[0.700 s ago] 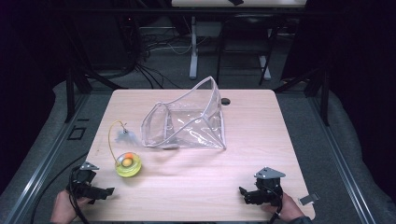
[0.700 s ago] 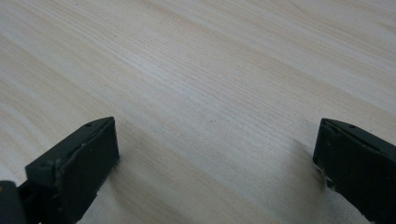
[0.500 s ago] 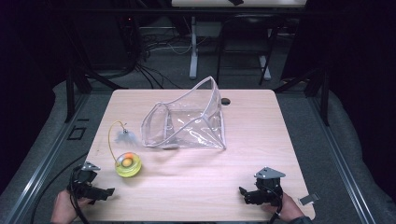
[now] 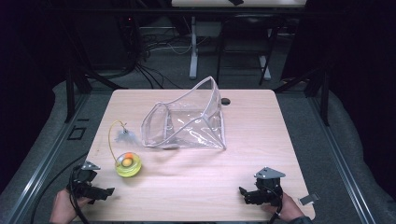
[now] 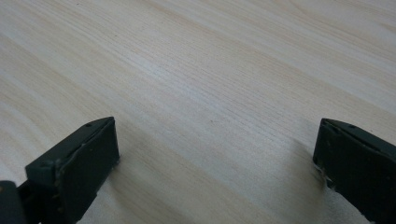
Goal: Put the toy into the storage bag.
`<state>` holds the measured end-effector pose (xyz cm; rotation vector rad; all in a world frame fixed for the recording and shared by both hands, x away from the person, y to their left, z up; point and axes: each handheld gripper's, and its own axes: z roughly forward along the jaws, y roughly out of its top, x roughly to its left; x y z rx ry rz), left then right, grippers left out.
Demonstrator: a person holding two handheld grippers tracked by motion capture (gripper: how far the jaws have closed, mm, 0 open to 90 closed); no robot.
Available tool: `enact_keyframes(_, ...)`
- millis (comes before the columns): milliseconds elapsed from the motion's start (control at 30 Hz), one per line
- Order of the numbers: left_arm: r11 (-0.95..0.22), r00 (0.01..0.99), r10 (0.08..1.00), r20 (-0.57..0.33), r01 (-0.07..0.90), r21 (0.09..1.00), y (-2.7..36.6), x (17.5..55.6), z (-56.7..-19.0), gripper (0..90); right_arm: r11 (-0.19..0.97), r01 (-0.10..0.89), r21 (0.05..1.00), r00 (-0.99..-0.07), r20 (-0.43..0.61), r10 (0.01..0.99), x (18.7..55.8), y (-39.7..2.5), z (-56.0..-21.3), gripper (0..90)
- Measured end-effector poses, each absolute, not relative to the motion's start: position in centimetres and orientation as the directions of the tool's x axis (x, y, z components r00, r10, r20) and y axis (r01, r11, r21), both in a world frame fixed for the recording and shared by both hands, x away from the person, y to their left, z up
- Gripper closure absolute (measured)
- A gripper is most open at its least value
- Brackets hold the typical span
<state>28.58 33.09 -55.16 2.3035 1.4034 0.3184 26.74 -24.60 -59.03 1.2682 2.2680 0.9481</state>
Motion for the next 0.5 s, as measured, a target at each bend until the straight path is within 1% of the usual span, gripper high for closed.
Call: enact_keyframes(500,-0.399,0.471,0.881,-0.034,0.781,0.481,33.06,28.45,-54.07,0.0,0.367,0.6,0.711,-0.525,0.003,0.851,26.73,-24.59,-59.04,0.0)
